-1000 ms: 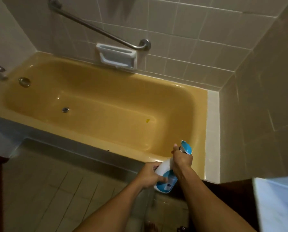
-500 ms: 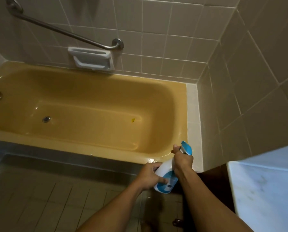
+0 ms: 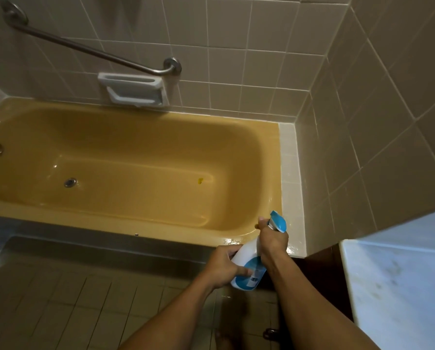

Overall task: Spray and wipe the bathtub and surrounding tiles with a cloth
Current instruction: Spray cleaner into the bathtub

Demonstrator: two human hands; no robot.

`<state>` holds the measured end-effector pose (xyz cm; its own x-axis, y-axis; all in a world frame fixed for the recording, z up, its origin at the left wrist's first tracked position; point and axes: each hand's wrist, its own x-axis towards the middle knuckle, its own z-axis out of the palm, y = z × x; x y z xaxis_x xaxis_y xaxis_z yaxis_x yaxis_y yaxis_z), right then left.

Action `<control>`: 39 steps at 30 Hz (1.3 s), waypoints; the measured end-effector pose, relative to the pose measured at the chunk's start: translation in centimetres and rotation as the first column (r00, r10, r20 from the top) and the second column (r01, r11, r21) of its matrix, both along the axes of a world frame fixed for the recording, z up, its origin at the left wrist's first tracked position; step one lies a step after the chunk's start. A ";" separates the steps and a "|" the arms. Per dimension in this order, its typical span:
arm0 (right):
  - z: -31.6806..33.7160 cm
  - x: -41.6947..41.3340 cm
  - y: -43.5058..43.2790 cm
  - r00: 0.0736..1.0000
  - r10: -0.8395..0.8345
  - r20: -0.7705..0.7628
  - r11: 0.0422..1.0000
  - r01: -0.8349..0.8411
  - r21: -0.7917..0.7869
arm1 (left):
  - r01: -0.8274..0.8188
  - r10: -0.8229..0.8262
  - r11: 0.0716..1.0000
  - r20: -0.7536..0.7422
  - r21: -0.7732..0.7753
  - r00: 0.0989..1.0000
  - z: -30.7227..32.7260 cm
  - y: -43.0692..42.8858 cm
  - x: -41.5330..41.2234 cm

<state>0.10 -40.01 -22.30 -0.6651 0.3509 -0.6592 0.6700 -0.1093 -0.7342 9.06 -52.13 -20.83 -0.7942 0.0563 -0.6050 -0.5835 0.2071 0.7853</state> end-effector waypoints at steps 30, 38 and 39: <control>-2.4 3.7 -41.7 0.112 0.993 0.049 0.099 -0.973 0.210 | -0.838 0.794 0.522 0.268 0.161 0.546 -4.4 -27.8 9.6; -3.0 1.4 -48.1 0.149 0.982 0.112 0.117 -0.961 0.252 | -0.893 0.863 0.418 0.234 0.169 0.448 -2.7 -31.8 6.8; -3.1 0.7 -48.4 0.138 0.983 0.119 0.106 -0.965 0.241 | -0.895 0.862 0.413 0.246 0.167 0.443 -2.6 -32.0 6.2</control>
